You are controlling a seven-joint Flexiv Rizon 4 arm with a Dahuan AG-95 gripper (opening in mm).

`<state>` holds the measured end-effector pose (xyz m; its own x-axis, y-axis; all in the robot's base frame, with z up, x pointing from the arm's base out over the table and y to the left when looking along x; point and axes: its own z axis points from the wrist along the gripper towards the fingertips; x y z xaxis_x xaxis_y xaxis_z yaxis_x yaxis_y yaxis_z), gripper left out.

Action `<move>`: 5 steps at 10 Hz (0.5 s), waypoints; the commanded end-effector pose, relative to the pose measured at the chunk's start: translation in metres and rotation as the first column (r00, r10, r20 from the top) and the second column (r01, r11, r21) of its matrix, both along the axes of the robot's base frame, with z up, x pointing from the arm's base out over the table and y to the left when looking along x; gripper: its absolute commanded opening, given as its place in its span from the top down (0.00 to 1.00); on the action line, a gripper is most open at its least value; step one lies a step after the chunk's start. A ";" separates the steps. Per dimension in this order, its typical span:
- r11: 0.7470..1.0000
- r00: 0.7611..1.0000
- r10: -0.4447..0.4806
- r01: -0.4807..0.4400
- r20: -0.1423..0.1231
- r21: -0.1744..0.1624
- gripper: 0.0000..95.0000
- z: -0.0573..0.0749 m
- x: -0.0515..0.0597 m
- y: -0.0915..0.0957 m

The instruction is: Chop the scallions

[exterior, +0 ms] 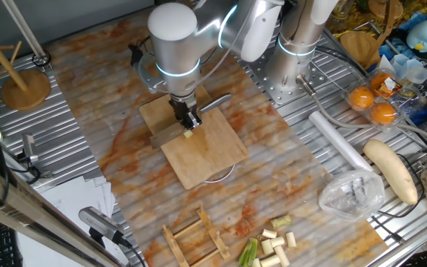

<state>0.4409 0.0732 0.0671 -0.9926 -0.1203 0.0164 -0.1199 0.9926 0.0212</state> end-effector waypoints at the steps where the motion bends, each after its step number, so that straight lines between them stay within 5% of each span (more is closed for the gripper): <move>1: 1.000 1.000 -0.002 0.002 -0.001 0.001 1.00 -0.001 0.000 0.000; 5: 1.000 1.000 0.002 -0.002 -0.002 0.001 1.00 -0.005 -0.004 0.000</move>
<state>0.4364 0.0745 0.0602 -0.9924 -0.1215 0.0189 -0.1211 0.9924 0.0233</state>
